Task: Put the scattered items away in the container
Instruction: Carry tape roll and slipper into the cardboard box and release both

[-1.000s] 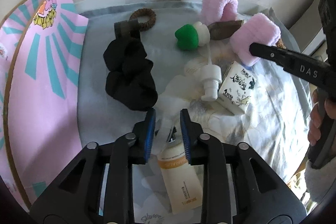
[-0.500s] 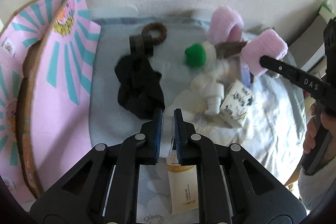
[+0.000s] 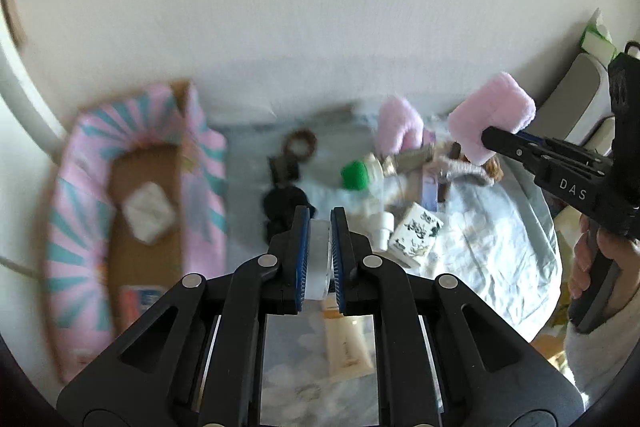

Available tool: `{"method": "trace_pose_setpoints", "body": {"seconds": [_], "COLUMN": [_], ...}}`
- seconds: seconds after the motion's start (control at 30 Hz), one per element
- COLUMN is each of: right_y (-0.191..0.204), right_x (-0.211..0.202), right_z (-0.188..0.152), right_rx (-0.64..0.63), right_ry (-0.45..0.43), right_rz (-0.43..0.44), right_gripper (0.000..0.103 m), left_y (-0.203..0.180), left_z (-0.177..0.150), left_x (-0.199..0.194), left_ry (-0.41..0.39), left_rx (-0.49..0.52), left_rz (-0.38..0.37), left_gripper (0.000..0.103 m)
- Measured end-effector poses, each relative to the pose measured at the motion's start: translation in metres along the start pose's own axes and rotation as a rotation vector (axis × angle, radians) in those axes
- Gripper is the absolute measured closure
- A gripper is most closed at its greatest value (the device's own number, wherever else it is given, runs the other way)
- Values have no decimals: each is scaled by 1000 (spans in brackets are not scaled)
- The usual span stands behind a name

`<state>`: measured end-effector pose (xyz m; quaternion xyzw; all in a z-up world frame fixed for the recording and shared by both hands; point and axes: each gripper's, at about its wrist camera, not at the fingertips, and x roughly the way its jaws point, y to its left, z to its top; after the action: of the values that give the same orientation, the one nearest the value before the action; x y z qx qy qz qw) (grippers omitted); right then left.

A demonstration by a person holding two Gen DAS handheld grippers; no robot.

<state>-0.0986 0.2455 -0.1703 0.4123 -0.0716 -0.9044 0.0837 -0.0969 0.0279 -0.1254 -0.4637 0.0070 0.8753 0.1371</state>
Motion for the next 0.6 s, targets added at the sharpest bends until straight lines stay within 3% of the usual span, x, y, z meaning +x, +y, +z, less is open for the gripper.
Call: {"method": "trace_pose_setpoints", "body": {"seconds": [0.3, 0.43, 0.6], "right_y": [87, 130, 185], "right_x": [-41, -41, -21], "right_z": [48, 61, 64], "right_rx": [-186, -268, -360], "right_ry": [-88, -92, -30], "right_rz": [86, 149, 247], "right_gripper": [86, 86, 86], "left_y": [36, 61, 104], "left_z": [12, 2, -16], "left_x": [-80, -94, -85], "left_ry": [-83, -90, -43], "left_rx": [-46, -88, -163], "left_rz": [146, 211, 259], "left_gripper": [94, 94, 94]}}
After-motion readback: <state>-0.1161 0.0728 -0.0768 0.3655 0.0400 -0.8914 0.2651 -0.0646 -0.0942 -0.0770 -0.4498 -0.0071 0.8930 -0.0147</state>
